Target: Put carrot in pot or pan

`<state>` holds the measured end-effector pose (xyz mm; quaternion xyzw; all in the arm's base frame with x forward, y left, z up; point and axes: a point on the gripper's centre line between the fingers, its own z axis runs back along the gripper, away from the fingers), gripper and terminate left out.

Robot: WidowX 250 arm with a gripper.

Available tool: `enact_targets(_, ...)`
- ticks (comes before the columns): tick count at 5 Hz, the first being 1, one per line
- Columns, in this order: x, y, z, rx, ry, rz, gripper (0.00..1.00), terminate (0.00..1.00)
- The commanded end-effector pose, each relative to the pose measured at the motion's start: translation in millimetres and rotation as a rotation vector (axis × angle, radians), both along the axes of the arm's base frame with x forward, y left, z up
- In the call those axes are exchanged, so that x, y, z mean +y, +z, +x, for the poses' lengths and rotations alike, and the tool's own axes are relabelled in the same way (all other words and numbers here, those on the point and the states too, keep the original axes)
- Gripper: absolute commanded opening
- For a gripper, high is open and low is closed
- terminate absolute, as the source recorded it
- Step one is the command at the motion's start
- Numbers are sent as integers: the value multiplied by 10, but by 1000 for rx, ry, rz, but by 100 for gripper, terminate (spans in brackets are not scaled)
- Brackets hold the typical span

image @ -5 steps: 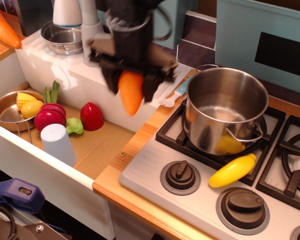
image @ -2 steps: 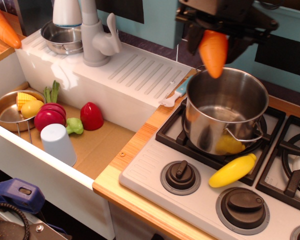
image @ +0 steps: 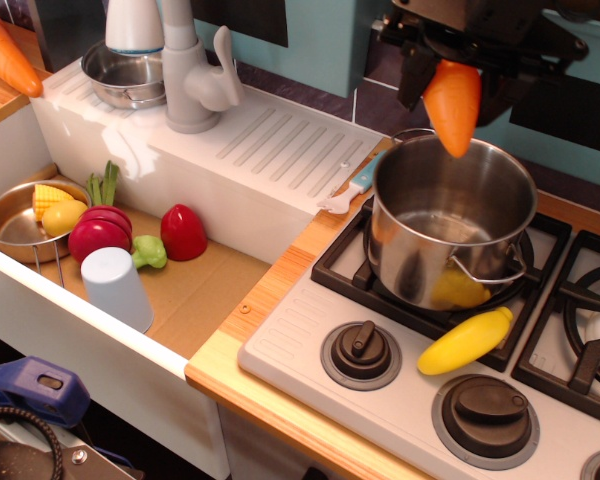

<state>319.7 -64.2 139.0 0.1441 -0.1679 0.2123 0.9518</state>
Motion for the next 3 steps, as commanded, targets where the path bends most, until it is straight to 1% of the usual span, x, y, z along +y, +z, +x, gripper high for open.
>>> enact_targets(1, 59, 174, -84, -97, -15, -41, 100, 0)
enact_targets(2, 59, 174, -84, -97, -15, -41, 100, 0)
enact_targets(3, 59, 174, -84, -97, -15, -41, 100, 100)
